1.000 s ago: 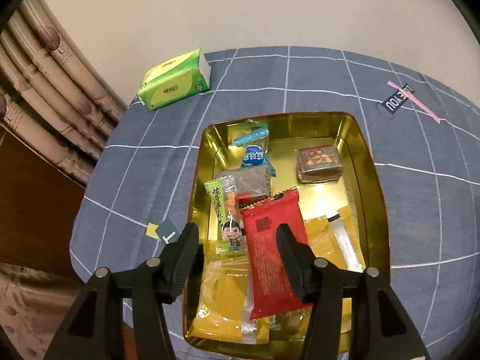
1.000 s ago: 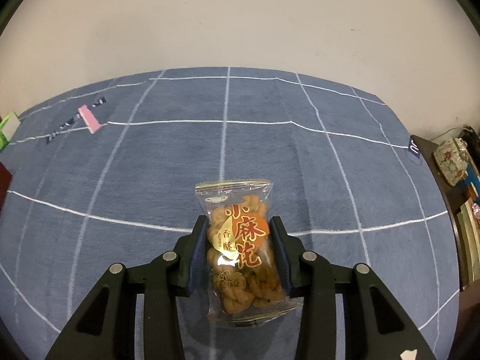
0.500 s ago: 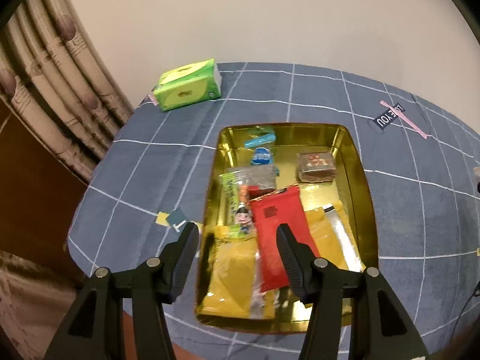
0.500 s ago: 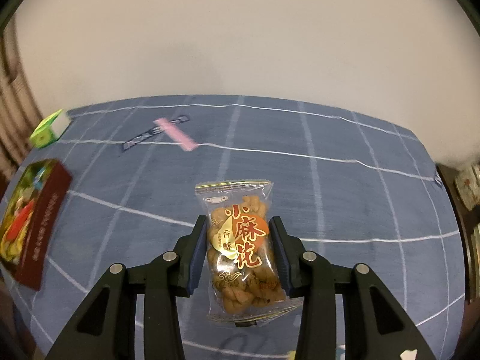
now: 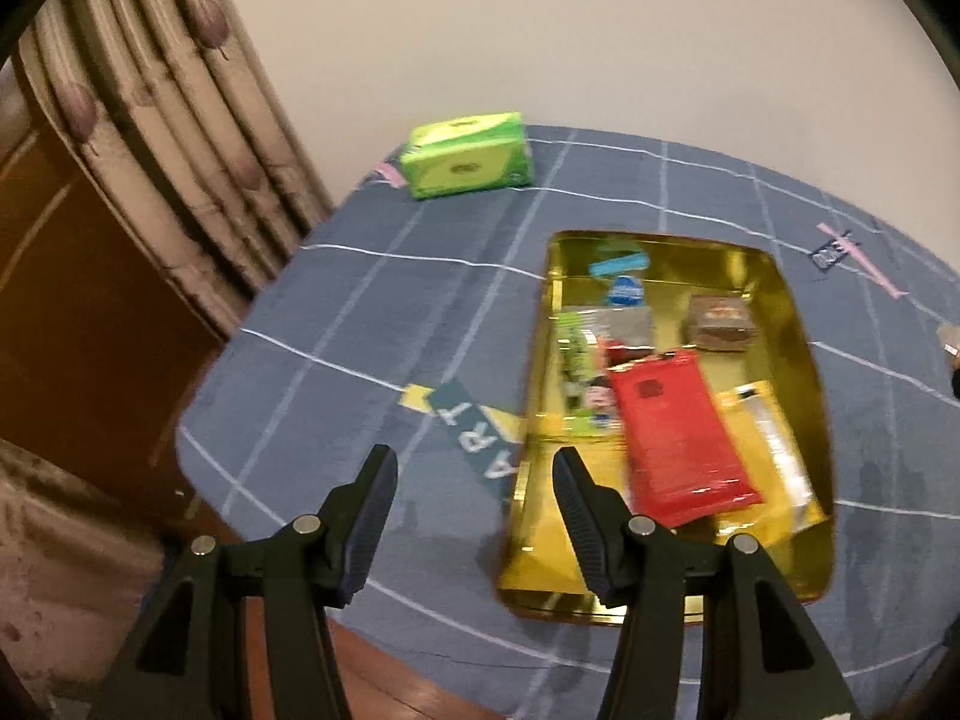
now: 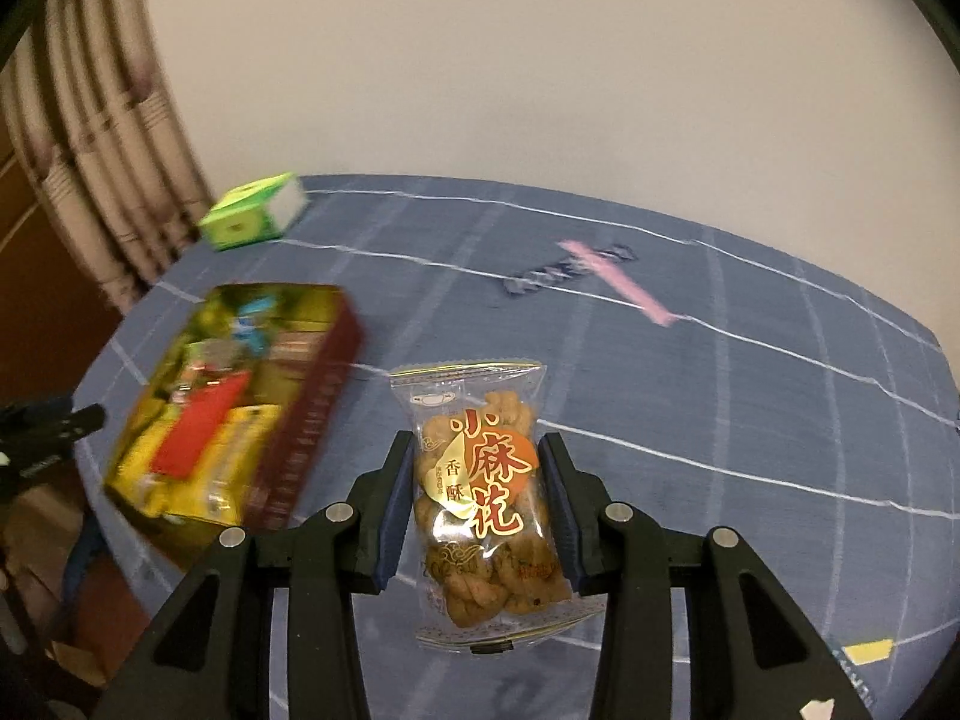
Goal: Organize snacks
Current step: 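Carry the dough-twist bag into the tin and open the right tool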
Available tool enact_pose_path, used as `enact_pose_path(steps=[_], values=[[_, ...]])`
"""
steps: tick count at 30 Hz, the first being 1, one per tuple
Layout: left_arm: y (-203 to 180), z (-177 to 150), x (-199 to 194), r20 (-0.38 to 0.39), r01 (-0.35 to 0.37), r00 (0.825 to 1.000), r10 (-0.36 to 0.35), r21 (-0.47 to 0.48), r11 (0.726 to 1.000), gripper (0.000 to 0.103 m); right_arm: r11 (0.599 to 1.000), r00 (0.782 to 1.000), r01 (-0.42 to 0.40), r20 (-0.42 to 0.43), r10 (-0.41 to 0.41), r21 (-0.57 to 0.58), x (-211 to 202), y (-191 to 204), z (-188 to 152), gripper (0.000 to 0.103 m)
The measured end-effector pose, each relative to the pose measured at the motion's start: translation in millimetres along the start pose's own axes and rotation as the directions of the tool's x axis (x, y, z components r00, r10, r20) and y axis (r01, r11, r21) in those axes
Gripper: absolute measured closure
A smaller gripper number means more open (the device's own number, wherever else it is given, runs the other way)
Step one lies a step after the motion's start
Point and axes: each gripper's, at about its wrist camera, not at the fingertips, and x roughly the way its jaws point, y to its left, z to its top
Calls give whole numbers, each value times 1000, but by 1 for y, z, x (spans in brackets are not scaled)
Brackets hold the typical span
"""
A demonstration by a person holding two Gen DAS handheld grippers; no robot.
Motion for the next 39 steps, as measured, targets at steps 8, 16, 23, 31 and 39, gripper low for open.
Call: enact_pose_path(steps=[8, 16, 23, 31, 39], values=[[18, -6, 3, -18, 34, 999, -36, -65, 997, 48, 993, 996, -84, -30, 82, -77, 20, 79, 7, 65], [27, -12, -2, -12, 66, 998, -68, -119, 991, 48, 989, 992, -109, -79, 101, -100, 48, 120, 9, 65], [29, -22, 3, -42, 80, 995, -86, -123, 989, 48, 989, 989, -103, -112, 92, -103, 67, 132, 9, 65], [29, -24, 3, -38, 64, 997, -69, -118, 991, 48, 991, 990, -73, -127, 59, -109, 84, 134, 8, 65], [27, -24, 3, -42, 77, 996, -82, -112, 991, 48, 991, 991, -59, -130, 43, -121, 90, 139, 4, 63]])
